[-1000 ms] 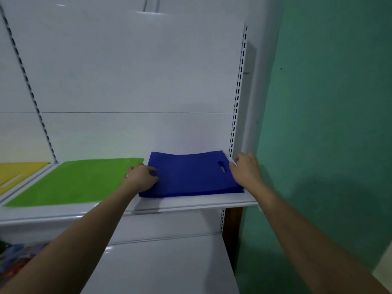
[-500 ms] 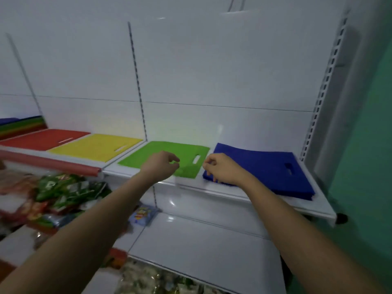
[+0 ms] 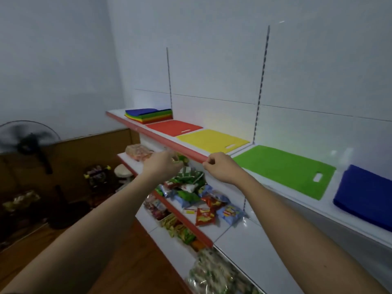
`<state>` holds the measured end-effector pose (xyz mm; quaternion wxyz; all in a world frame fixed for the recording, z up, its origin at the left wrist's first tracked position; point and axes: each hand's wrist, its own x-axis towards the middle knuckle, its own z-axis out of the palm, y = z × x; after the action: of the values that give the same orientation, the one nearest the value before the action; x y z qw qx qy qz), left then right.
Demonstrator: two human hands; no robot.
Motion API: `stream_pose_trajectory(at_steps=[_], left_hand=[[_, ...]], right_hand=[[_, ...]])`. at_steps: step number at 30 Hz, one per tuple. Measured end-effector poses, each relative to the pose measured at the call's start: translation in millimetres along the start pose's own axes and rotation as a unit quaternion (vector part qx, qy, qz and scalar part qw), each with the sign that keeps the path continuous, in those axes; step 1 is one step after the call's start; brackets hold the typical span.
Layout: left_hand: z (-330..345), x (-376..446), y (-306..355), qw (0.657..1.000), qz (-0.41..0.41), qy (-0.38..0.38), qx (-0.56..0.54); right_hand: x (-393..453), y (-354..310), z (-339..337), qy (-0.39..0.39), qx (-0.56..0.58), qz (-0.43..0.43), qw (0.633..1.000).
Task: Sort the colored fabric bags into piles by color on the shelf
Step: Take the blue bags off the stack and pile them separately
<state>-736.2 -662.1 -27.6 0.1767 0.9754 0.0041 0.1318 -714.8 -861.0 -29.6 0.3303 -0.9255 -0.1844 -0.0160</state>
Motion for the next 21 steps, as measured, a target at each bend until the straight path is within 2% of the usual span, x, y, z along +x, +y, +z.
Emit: stream_pose_trajectory(at_steps=[4,8,13,21], left_hand=[[-24.5,14.7,-68.9,0.999,-0.027,0.026,0.005],[-44.9,30.3,-137.6,0.996,-0.08,0.032,0.012],[-64.2,45.2,-225.5,0.993,-0.109,0.029,0.039],[-86.6,88.1,-335.9,0.988,-0.152,0.017,0.027]], right_hand=[[49.8,-53.1,44.4,-0.035,-0.038,-0.016,0.999],[101.6,-110.7,90.7,-0.055,-0.073,-0.033,0.995],[154.7,-175.3,145.4,-0.074,-0.088,-0.051,0.992],[241.4,-224.3,210.9,-0.085,-0.116,-0.074,0.987]])
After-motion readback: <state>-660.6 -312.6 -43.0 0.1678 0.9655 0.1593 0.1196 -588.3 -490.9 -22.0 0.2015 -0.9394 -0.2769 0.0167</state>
